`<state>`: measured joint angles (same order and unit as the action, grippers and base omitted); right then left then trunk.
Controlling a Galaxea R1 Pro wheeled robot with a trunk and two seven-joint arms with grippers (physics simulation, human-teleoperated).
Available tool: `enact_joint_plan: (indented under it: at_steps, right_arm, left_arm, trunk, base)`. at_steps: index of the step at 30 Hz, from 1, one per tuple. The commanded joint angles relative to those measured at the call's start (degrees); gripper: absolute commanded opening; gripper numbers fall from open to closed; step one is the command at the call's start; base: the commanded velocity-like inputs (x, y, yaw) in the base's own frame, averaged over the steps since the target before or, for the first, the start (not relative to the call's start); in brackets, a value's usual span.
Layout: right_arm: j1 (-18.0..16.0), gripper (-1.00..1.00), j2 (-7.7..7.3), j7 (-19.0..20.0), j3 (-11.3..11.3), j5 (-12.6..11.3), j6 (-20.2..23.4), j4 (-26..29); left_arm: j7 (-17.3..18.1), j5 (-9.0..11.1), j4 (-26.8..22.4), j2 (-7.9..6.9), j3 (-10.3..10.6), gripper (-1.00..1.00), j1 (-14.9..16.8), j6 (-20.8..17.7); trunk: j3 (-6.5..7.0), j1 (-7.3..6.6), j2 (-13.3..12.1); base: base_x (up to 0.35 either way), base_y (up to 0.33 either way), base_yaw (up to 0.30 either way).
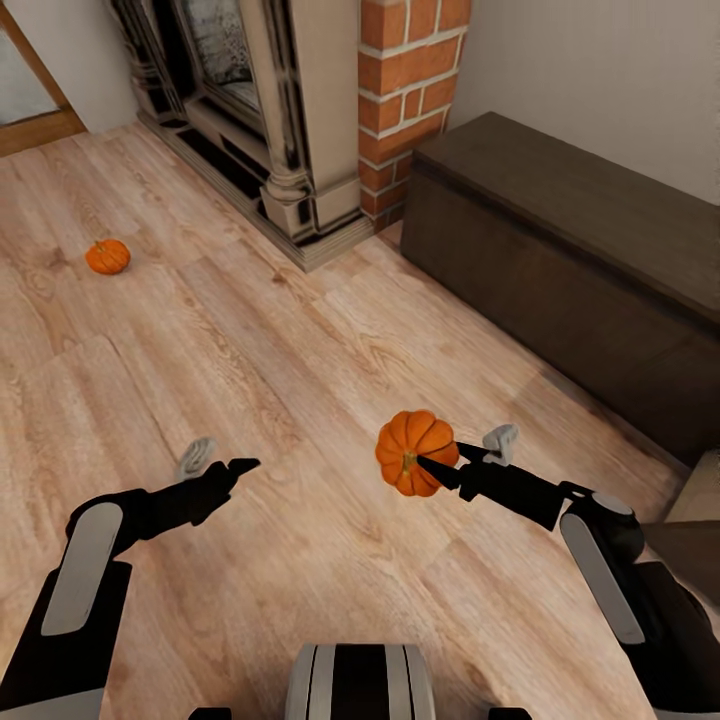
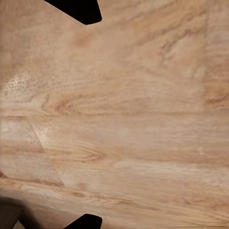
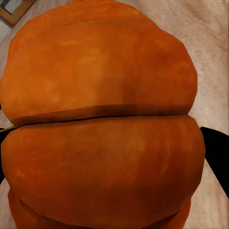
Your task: Place each of the two pumpkins and all three candles from the living room inside a cabinet in the living room (use any cabinet), then make sure every cabinet is closed, and position the cauldron so it is next to a table in the living room.
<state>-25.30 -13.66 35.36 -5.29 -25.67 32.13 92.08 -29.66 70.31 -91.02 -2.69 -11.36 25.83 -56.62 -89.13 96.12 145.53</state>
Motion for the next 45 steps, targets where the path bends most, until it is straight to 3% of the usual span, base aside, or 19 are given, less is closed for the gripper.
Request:
enact_joint_plan:
  at_steps: [1, 34, 40, 43, 45]
  right_arm:
    - [0.0, -1.0, -0.02, -0.2, 0.0, -0.4, 0.5, 0.1]
    - [0.2, -1.0, -0.12, -0.4, 0.1, -0.5, 0.5, 0.4]
    - [0.2, -1.0, -0.14, -0.4, 0.4, -0.5, 0.5, 0.4]
    - [0.2, -1.0, -0.12, -0.4, 0.5, -0.5, 0.5, 0.4]
    - [0.2, -1.0, -0.08, -0.4, 0.5, -0.5, 0.5, 0.4]
  left_arm:
    - [-0.6, 0.6, 0.0, 0.0, 0.0, 1.0, 0.0, -0.2]
    - [1.9, 0.2, 0.7, -0.08, -0.2, 1.0, -0.4, -0.1]
    - [2.8, -1.2, 6.8, -0.13, -0.1, 1.0, -0.4, 0.5]
    - [6.3, -2.0, 8.1, -0.18, 0.4, 1.0, -1.8, 0.8]
    - [8.9, -4.4, 7.7, -0.16, 0.8, 1.0, -3.3, 0.9]
  trunk:
    - [0.19, -0.03, 0.0]
    - [7.5, -0.88, -0.4]
    - [8.83, -1.04, -0.5]
    - [9.5, -1.11, -0.6]
    - [9.94, -1.17, -0.6]
  base:
    - [0.0, 0.0, 0.0]
    - [0.0, 0.0, 0.0]
    - [0.0, 0.0, 0.0]
    - [0.0, 0.0, 0.0]
    - [0.0, 0.0, 0.0]
